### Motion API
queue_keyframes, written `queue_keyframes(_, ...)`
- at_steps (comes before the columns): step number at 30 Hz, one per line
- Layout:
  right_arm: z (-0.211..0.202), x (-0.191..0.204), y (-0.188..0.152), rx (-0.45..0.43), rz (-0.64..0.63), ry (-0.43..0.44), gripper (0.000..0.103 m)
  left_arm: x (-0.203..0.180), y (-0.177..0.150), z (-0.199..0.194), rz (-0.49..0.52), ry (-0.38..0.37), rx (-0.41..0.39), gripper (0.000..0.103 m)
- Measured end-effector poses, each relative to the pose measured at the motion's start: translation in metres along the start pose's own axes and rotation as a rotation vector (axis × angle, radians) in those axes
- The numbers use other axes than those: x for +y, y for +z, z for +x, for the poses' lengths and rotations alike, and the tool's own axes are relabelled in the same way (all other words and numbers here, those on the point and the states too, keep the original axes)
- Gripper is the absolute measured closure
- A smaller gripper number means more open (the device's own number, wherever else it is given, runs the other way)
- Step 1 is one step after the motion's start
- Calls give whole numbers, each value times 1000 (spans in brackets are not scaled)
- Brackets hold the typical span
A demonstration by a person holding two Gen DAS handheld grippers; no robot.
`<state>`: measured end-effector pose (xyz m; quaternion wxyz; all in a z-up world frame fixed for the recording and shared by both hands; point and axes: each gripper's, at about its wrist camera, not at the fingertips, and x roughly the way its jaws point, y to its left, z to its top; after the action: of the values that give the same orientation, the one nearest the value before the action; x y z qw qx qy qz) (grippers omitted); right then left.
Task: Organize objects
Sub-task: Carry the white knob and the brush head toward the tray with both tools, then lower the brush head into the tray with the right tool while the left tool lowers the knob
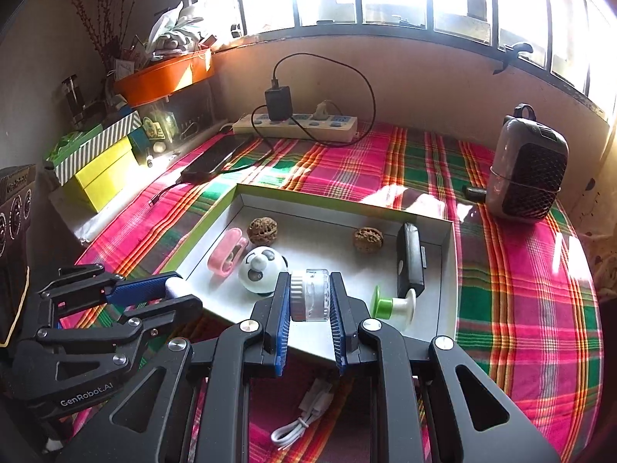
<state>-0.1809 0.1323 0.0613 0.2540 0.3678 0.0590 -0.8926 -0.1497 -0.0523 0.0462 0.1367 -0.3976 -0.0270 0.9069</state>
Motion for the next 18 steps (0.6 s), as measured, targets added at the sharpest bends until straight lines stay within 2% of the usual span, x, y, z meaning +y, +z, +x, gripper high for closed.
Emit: queue_keyframes(18,60,-13,36,76,5,67,83,20,17,37,-26,16,43,79)
